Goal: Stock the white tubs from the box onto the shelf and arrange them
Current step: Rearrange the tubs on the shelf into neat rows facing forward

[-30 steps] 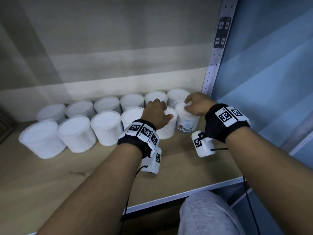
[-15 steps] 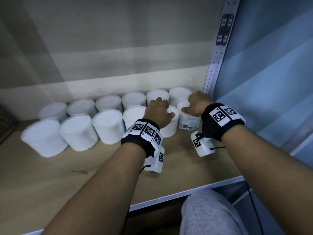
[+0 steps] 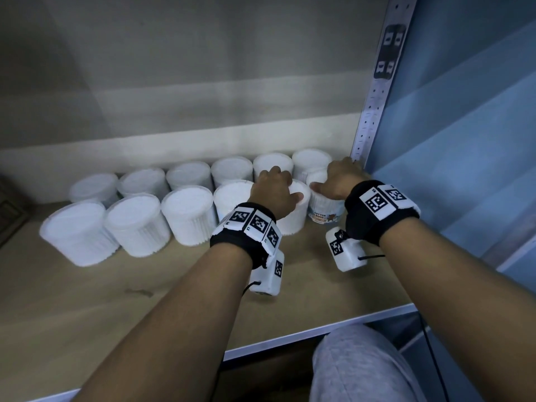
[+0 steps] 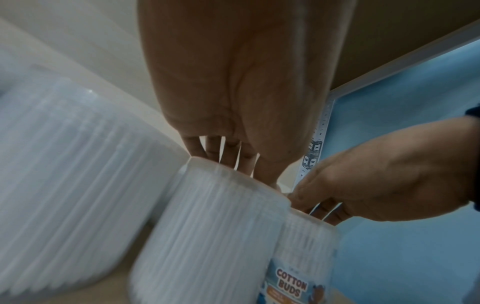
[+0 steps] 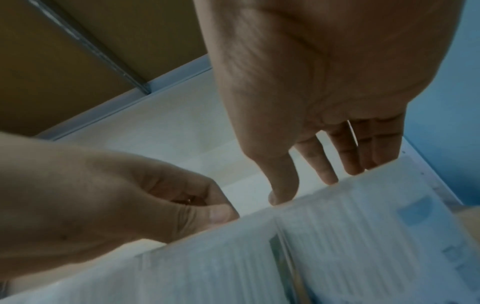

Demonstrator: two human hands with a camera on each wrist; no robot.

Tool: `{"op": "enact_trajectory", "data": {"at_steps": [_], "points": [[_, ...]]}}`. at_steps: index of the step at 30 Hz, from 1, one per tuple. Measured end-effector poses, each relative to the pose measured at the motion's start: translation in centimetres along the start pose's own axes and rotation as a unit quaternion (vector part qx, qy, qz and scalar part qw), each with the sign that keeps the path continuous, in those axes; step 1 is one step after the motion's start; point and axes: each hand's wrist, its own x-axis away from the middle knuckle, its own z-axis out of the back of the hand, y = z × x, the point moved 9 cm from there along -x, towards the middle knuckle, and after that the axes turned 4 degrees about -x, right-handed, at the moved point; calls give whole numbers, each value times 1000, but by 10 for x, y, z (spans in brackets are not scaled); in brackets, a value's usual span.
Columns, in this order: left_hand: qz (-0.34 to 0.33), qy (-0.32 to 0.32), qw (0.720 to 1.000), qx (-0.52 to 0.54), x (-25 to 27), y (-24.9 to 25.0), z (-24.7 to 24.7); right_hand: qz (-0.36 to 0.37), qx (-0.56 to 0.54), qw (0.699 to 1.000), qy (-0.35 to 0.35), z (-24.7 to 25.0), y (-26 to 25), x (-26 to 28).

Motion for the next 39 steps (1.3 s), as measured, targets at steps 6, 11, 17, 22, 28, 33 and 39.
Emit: {"op": "enact_trajectory", "data": {"at_steps": [6, 11, 17, 22, 28, 33, 39], "points": [[1, 6, 1000, 2, -1, -2, 0, 35, 14, 999, -3, 1, -5, 3], [-2, 7, 1000, 1, 0, -1, 0, 77, 23, 996, -24, 5, -4, 9], [0, 2, 1000, 0, 0, -1, 0, 104, 0, 992, -74, 6, -4, 10], [-1, 1, 1000, 3, 0, -1, 1, 123, -12, 989, -83, 7, -3, 10], [0, -1, 1000, 0, 1, -1, 1, 131, -22, 987, -86, 7, -3, 11], [-7, -3, 1000, 0, 1, 1, 0, 143, -37, 984, -95, 9, -3, 13], [-20, -33, 999, 3, -1, 6, -1, 144, -48, 983, -102, 9, -1, 14]]}}
